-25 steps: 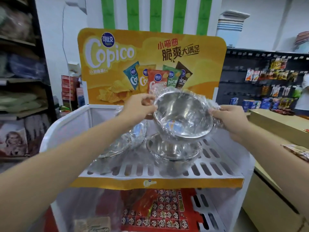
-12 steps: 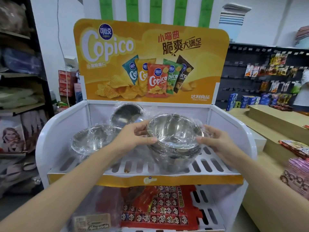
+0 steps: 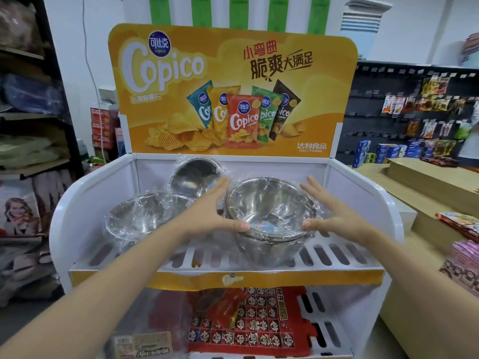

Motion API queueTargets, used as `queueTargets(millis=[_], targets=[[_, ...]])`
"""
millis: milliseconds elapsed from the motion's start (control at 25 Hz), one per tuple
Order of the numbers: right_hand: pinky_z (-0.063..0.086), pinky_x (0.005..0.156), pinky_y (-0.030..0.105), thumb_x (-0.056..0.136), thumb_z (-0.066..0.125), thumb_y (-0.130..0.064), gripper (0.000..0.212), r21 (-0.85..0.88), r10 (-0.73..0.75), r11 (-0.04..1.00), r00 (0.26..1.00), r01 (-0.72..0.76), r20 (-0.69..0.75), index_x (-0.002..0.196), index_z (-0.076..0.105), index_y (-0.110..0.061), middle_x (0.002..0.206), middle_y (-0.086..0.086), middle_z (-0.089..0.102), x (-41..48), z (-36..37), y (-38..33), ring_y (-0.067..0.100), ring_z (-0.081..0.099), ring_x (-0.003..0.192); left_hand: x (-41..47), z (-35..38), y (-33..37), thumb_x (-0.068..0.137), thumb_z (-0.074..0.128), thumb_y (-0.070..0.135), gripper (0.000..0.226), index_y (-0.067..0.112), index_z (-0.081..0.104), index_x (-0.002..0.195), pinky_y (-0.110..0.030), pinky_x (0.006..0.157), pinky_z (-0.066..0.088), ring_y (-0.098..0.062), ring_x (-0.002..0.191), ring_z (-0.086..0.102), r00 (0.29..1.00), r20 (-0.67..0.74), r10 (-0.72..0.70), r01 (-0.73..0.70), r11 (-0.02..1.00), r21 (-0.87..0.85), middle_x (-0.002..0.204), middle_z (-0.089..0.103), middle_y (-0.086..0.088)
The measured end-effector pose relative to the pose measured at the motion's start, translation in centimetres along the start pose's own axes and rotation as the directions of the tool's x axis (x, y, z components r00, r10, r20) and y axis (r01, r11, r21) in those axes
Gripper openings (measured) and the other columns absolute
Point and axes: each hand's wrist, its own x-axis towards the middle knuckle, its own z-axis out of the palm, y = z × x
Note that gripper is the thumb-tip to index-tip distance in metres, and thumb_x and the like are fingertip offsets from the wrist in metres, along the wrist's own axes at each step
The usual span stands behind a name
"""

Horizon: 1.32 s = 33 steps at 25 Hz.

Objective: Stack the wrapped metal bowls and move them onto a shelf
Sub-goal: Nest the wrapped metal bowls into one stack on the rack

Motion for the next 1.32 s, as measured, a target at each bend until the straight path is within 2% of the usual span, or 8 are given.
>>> queueTargets(millis=[280,440,720,840,1000,1080,1200,1320], targets=[[0.044,0.094,0.023,0.036,0.067,-0.084,0.137,-0.047,0.058,0.998,0.978,-0.049,0.201,0.152,0.02,-0.028,0.156,-0.007,0.028,1.0,-1.0,0.6,0.026,0.044,0.135,0.9,0.1,-0.4,0.052,0.078,0.058,0.109,0.031,0.03,0.146,-0.037,0.117,0.019,-0.011,0.144,0.022,0.997,0.075,-0.019,0.014,0.998,0.067,0.157,0.021,0.016],[0.029,0.111,0.037,0.045,0.074,-0.069,0.122,0.006,0.087,0.996,0.973,-0.09,0.213,0.15,0.027,-0.029,0.156,-0.004,0.032,1.2,-0.8,1.1,0.024,0.034,0.141,1.7,0.0,-0.5,0.056,0.08,0.051,0.105,0.026,0.031,0.146,-0.034,0.116,0.018,-0.013,0.143,0.023,0.99,0.123,-0.067,0.057,0.995,0.079,0.156,0.025,0.015],[0.044,0.089,0.027,0.051,0.074,-0.06,0.116,0.018,0.129,0.99,0.962,-0.138,0.242,0.151,0.024,-0.029,0.152,-0.004,0.038,0.8,-0.8,0.5,0.015,0.053,0.12,1.6,-0.1,0.2,0.06,0.081,0.046,0.103,0.024,0.03,0.147,-0.024,0.107,0.017,-0.014,0.143,0.025,0.979,0.18,-0.096,0.078,0.991,0.104,0.156,0.026,0.011],[0.044,0.059,0.014,0.06,0.077,-0.052,0.097,0.025,0.11,0.993,0.977,-0.117,0.181,0.145,0.038,-0.025,0.132,-0.009,0.053,0.1,-0.9,-1.6,-0.008,0.06,0.071,0.4,-0.9,0.7,0.065,0.079,0.044,0.084,0.022,0.046,0.139,-0.024,0.103,0.035,-0.008,0.121,0.051,0.999,0.008,0.035,-0.035,0.991,0.127,0.139,0.049,0.012],[0.035,0.082,0.012,0.084,0.07,-0.023,0.031,-0.285,-0.216,0.951,0.911,0.115,-0.351,0.113,0.068,-0.011,0.106,-0.002,0.066,0.4,1.0,-5.3,0.015,0.061,0.1,-3.0,-4.7,-1.4,0.078,0.07,0.023,0.017,0.017,0.071,0.093,-0.019,0.066,0.051,0.002,0.076,0.062,0.866,-0.317,0.386,-0.285,0.903,0.32,0.082,0.071,0.006],[0.039,0.075,0.006,0.084,0.068,-0.009,0.017,-0.292,-0.339,0.929,0.845,0.229,-0.414,0.099,0.072,-0.006,0.088,0.001,0.069,0.3,3.4,-8.2,0.023,0.066,0.085,-5.1,-7.1,-3.2,0.077,0.066,0.02,0.014,0.016,0.07,0.09,-0.014,0.065,0.047,0.004,0.074,0.06,0.826,-0.384,0.413,-0.252,0.879,0.405,0.076,0.068,0.007],[0.051,0.066,0.027,0.084,0.063,-0.009,0.013,-0.297,-0.441,0.891,0.805,0.342,-0.397,0.092,0.072,-0.005,0.078,0.005,0.071,0.2,8.1,-12.4,0.021,0.063,0.067,-7.9,-9.4,-7.0,0.081,0.061,0.015,0.016,0.011,0.068,0.095,-0.023,0.074,0.049,-0.01,0.077,0.061,0.807,-0.484,0.337,-0.087,0.88,0.468,0.083,0.069,-0.002],[0.051,0.064,0.036,0.091,0.055,-0.018,0.019,-0.26,-0.346,0.925,0.895,0.276,-0.283,0.097,0.067,-0.004,0.078,0.008,0.069,1.0,14.0,-15.2,0.024,0.063,0.068,-9.6,-9.6,-9.4,0.087,0.055,0.012,0.021,0.009,0.063,0.106,-0.04,0.082,0.049,-0.027,0.093,0.061,0.808,-0.568,0.158,0.141,0.884,0.447,0.101,0.066,-0.01]])
